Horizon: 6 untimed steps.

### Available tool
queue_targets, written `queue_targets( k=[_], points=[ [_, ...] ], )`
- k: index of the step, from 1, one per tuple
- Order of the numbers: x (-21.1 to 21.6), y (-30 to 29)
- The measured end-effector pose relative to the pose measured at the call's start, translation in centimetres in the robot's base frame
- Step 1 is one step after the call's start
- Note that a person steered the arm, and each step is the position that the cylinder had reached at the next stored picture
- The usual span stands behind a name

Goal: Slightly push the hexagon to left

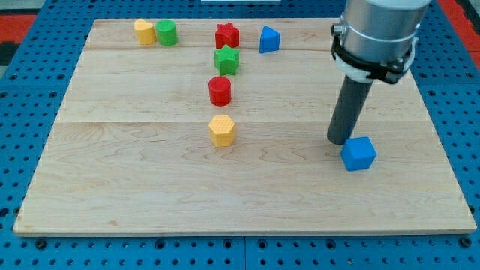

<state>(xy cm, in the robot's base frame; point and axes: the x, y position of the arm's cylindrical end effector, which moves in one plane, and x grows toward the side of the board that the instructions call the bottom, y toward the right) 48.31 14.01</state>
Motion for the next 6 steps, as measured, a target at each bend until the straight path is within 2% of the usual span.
queue_targets(
  k=[1, 2, 4, 5, 6],
  points=[
    [-4.0, -2.3],
    [-5.3, -11.3],
    [-5.3, -14.5],
    [-4.4, -20.0],
    [-5.6, -24.0]
  ],
)
